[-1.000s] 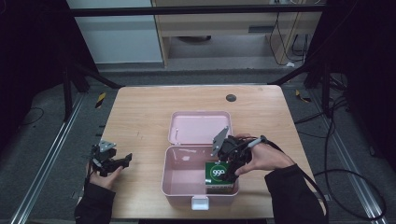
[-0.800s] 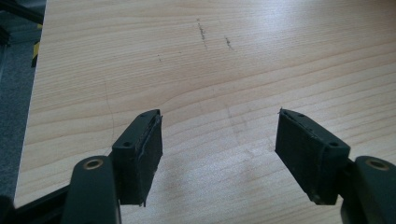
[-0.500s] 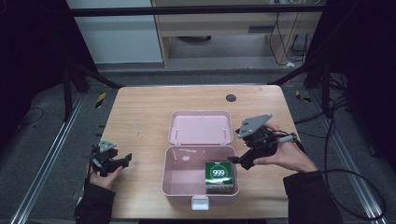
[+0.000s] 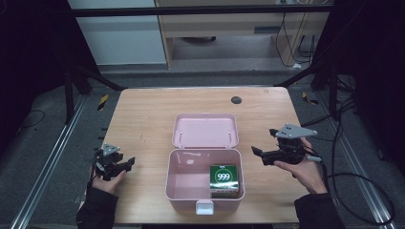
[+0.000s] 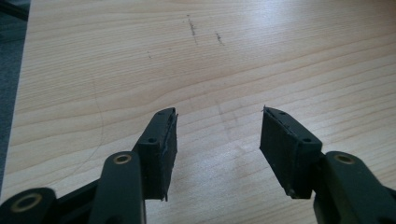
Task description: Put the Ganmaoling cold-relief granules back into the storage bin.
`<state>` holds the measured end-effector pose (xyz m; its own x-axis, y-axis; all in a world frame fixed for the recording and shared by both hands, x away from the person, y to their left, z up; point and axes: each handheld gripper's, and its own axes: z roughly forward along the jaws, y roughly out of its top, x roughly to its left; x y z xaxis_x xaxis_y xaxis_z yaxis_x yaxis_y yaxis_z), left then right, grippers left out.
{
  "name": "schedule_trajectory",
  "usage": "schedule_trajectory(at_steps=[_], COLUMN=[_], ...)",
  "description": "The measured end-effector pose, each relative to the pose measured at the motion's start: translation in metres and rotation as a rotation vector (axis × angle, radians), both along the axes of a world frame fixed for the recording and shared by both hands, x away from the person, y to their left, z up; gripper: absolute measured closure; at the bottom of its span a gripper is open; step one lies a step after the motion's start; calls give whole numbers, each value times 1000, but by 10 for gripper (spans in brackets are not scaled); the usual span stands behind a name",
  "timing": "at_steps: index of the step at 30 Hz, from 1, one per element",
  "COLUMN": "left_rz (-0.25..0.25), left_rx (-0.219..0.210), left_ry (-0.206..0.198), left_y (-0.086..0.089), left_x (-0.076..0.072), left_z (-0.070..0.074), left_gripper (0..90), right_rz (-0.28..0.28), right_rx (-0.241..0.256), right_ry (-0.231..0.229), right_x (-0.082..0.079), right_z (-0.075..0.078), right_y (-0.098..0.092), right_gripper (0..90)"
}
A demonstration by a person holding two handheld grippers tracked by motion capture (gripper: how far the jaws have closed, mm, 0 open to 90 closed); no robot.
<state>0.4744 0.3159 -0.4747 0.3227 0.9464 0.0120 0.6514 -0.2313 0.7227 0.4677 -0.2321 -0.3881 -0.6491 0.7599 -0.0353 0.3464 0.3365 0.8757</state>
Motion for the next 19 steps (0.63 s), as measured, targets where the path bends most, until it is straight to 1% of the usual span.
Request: schedule_trajectory(at_steps=[1,2,3,4,6,7,8,11,12,13,14,15,16,17,18,19], left_rz=[-2,-2,-6,-6,-6,-7,-8,-5,-4,-1,0,0,0,1,3,3], left_rx=[1,1,-1,-1,-1,-1,-2,-6,-5,0,6,6,11,16,18,18], left_ry=[1,1,3,3,2,1,0,1,1,1,0,0,-1,-1,-3,-3], left_y=[0,0,-1,-1,0,0,1,2,2,2,2,2,2,1,1,1], left_x=[0,0,0,0,0,0,0,0,0,0,0,0,0,0,0,0], left_z=[0,0,0,0,0,0,0,0,0,0,0,0,-1,-1,-1,-1], left_gripper=[460,467,473,477,481,481,481,480,478,474,468,462,462,447,443,438], right_rz=[-24,-24,-80,-106,-164,-164,-200,-247,-262,-276,-287,-287,-294,-316,-328,-328], right_rx=[12,12,23,21,-3,-3,-1,-9,-15,-29,-38,-38,-55,-76,-78,-78], right_ry=[-2,-2,-2,2,12,12,25,57,73,77,94,94,100,119,130,130], right_x=[0,0,2,3,5,5,7,10,11,12,13,13,14,16,16,16], right_z=[-5,-5,-17,-22,-33,-33,-43,-59,-64,-69,-74,-74,-78,-85,-88,-88], right_y=[-3,-3,-9,-12,-17,-17,-22,-29,-31,-33,-34,-34,-36,-39,-41,-41], right_gripper=[90,90,87,82,69,69,72,73,72,71,65,65,61,55,55,55])
